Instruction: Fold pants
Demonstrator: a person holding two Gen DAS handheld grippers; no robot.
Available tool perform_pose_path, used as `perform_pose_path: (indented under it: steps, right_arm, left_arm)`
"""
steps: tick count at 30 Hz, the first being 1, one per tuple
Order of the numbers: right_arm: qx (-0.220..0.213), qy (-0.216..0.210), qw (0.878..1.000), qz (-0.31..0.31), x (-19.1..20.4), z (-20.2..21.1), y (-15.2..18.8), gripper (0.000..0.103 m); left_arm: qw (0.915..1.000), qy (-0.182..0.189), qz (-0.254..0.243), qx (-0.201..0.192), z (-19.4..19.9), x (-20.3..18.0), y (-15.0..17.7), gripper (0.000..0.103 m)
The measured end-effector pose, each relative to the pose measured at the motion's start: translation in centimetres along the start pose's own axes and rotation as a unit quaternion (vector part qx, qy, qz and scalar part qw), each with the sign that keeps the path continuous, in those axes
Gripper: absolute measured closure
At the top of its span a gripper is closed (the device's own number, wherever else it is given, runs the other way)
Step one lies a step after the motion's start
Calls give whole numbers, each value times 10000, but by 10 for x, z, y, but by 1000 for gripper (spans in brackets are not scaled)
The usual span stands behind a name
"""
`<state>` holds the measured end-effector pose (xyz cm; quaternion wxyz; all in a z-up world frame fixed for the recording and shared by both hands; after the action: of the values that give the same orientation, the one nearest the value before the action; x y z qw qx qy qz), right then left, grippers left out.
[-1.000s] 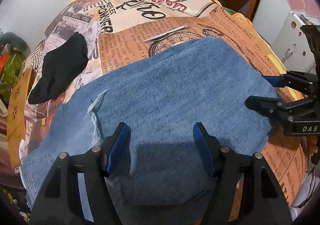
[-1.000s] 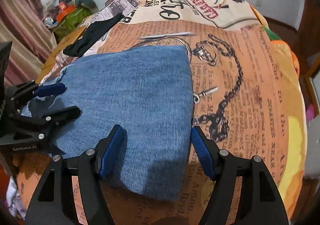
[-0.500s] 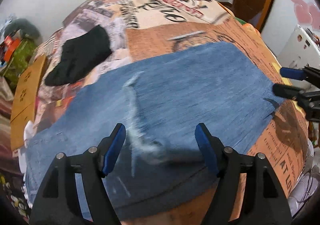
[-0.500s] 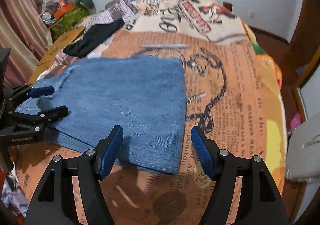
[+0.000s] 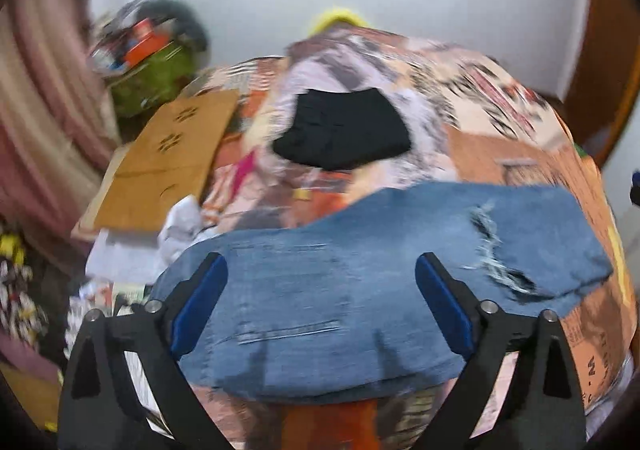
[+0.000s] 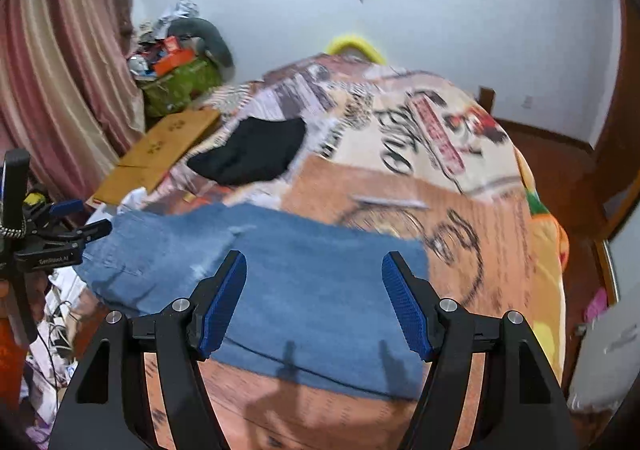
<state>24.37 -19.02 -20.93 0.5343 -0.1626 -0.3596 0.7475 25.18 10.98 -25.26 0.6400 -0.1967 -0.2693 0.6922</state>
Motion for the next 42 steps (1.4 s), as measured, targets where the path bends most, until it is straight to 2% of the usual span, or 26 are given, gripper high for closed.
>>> perform_pose_path:
  steps: [7, 13, 17, 21, 24, 25, 29, 32, 36, 39, 41, 42]
  right_arm:
    - [74, -208, 9989, 409, 54, -26, -17, 34]
    - [555, -279, 9935, 955, 103, -68, -7, 34]
    - [976, -219, 9845, 1441, 132, -98, 6, 34]
    - [1324, -206, 9756, 1740, 150, -120, 21, 34]
    - [1582, -209, 9692, 1875, 158, -134, 32, 34]
    - [1679, -205, 9669, 1910, 160, -139, 36, 34]
    - [2049, -250, 9601, 1889, 160, -154, 51, 34]
    - [2162, -286, 9576, 1880, 158, -160, 60, 33]
    - [2169, -235, 9535, 2079, 161, -160, 63, 29]
    - [2165, -254, 9530, 2103, 162, -162, 64, 27]
    - [2153, -303, 9542, 2055, 161, -161, 63, 26]
    - [2151, -323, 9546, 2037, 161, -162, 63, 26]
  left_arm:
    - [9946, 52, 1012, 223, -3, 83, 33, 4]
    - [9829, 160, 1716, 657, -21, 125, 83, 4]
    - [9715, 364, 2136, 962, -39, 140, 115, 4]
    - [9522, 728, 2719, 1186, -54, 144, 146, 4]
    - [9412, 1075, 2889, 1380, -64, 133, 159, 4]
    - [9390, 1136, 2925, 1404, -67, 130, 161, 4]
    - [9402, 1174, 2897, 1351, -73, 126, 161, 3]
    - [9310, 1378, 3074, 1408, -85, 130, 159, 3]
    - [9243, 1460, 3208, 1467, -103, 139, 153, 3]
    - [9130, 1547, 3477, 1466, -115, 149, 147, 4]
    - [9043, 1591, 3685, 1456, -122, 159, 144, 16]
    - [8970, 1665, 3820, 1479, -127, 164, 143, 18]
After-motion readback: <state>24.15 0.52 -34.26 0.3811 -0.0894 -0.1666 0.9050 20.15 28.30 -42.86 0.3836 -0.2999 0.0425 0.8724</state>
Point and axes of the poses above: each gripper's, at about its wrist camera, not at the fingertips, and z roughly against the way its jaws point, x to its left, y to its underside, the point moved 7 cm from there along -z, roughly the way its jaws point, and after that the axes turned 1 degree about x, right-handed, at the moved point
